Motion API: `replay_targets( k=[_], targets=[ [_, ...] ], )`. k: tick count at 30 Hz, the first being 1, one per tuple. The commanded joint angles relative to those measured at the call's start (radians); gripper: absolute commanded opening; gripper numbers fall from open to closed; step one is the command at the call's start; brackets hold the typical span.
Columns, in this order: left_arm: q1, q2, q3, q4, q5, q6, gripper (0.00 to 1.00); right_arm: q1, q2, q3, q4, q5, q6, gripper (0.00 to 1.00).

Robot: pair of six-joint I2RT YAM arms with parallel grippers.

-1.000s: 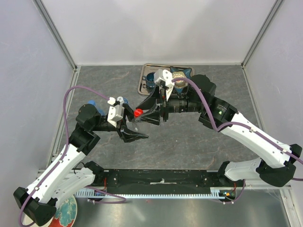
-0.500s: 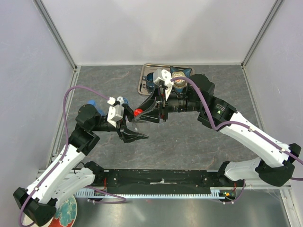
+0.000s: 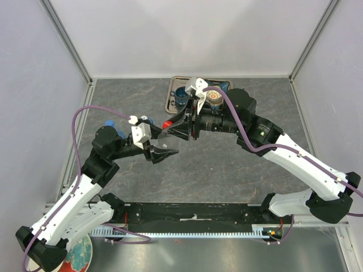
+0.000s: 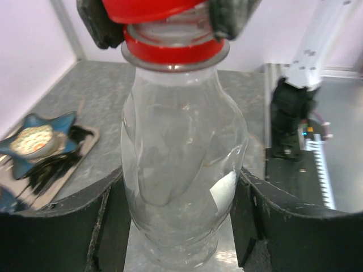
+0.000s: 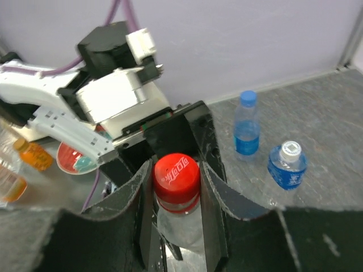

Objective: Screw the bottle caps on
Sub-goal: Screw the bottle cap onto the plastic bottle.

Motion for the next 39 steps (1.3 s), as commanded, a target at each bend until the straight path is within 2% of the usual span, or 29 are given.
replay_targets(
  k=[1,5,7,11,15,19,24,33,35,39],
  targets=[
    [0.011,-0.017,-0.005,0.012,-0.280,0.154,0.02,-0.004,-0.004,-0.018,-0.076,0.154,0.084,0.00],
    [0.011,-0.016,-0.010,0.010,-0.372,0.168,0.02,0.011,0.013,-0.018,-0.127,0.281,0.114,0.00],
    [0.013,-0.013,-0.010,0.013,-0.392,0.163,0.02,0.020,0.019,-0.021,-0.150,0.292,0.117,0.00],
    [0.022,-0.013,-0.011,0.031,-0.398,0.100,0.02,0.072,0.009,-0.066,-0.119,0.326,0.124,0.00],
    [0.037,-0.013,0.002,0.042,-0.468,0.008,0.02,0.138,0.009,-0.116,-0.079,0.444,0.125,0.00],
    [0.045,-0.006,0.031,0.030,-0.554,-0.056,0.02,0.240,0.041,-0.118,-0.079,0.726,0.121,0.00],
    [0.054,0.002,0.053,0.009,-0.622,-0.090,0.02,0.338,0.110,-0.089,-0.116,0.973,0.154,0.00],
    [0.062,-0.003,0.051,0.008,-0.639,-0.083,0.02,0.370,0.182,-0.003,-0.275,1.101,0.249,0.00],
    [0.062,0.002,0.051,0.012,-0.627,-0.087,0.02,0.384,0.188,0.005,-0.285,1.125,0.258,0.02],
    [0.063,0.005,0.047,0.018,-0.559,-0.096,0.02,0.399,0.196,0.020,-0.286,1.161,0.264,0.19]
  ],
)
